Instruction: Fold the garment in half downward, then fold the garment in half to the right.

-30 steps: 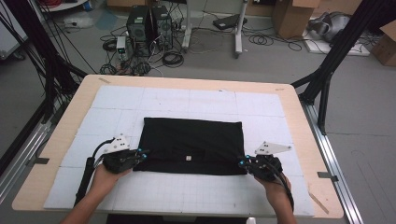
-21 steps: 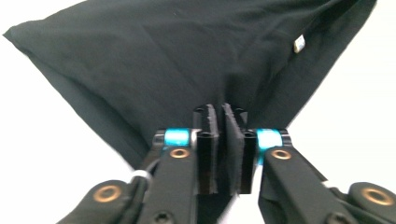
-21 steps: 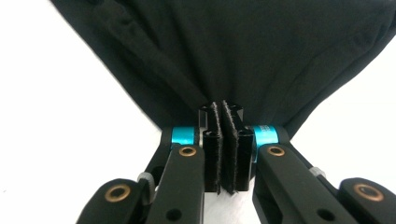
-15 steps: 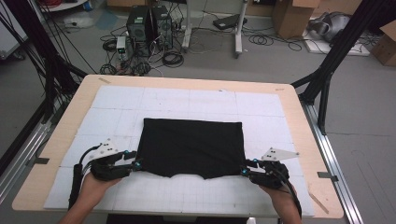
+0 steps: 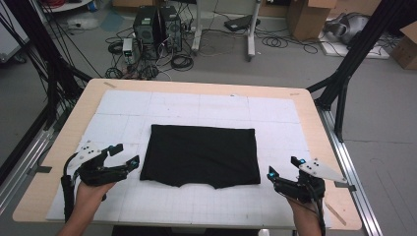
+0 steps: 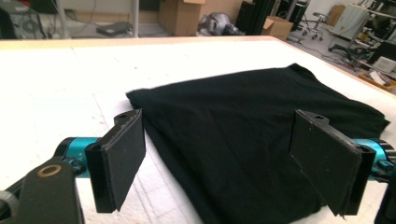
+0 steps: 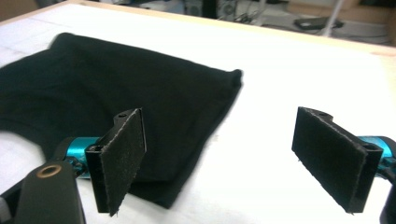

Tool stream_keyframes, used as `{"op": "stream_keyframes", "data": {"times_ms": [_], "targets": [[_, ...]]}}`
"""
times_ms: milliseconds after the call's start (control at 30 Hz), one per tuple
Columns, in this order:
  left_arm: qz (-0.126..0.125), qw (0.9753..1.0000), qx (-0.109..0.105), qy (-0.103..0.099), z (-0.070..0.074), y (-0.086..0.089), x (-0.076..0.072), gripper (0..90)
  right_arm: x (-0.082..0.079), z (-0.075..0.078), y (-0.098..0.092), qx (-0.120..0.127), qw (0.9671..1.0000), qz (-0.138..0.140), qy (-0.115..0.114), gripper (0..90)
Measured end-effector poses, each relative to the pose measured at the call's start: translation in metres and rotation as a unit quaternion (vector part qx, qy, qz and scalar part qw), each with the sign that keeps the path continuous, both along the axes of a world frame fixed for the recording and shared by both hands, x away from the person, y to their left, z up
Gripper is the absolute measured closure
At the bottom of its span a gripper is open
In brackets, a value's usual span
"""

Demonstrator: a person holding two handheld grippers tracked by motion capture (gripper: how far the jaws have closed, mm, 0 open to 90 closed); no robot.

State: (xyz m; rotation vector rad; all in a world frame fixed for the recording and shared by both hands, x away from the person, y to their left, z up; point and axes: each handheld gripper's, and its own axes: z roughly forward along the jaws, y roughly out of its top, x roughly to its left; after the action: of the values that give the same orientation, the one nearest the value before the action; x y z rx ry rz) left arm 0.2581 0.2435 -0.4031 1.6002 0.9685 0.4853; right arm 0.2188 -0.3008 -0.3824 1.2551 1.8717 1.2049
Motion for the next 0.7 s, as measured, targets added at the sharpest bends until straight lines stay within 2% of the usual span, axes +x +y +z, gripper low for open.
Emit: {"op": "stream_keyframes", "data": {"times_ms": [67, 167, 333, 533, 700], "targets": [[0.002, 1.0, 0.001, -0.003, 0.0, 0.002, -0.001, 19.3, -0.001, 0.001, -0.004, -0.002, 0.9999, -0.008, -0.007, 16.3], [0.01, 0.9999, 0.007, -0.004, -0.001, 0.005, -0.002, 19.2, -0.004, 0.001, -0.01, 0.008, 0.9996, -0.021, -0.015, 16.3], [0.014, 0.9999, 0.008, -0.003, -0.002, 0.007, -0.002, 19.2, -0.002, -0.001, -0.014, 0.012, 0.9993, -0.033, -0.015, 16.3], [0.012, 0.9999, 0.005, -0.002, -0.001, 0.006, -0.004, 19.3, -0.003, -0.001, -0.013, 0.007, 0.9994, -0.029, -0.015, 16.3], [0.013, 0.9999, 0.011, 0.0, -0.002, 0.003, -0.005, 19.2, -0.006, -0.002, -0.017, 0.017, 0.9992, -0.034, -0.013, 16.3]]}}
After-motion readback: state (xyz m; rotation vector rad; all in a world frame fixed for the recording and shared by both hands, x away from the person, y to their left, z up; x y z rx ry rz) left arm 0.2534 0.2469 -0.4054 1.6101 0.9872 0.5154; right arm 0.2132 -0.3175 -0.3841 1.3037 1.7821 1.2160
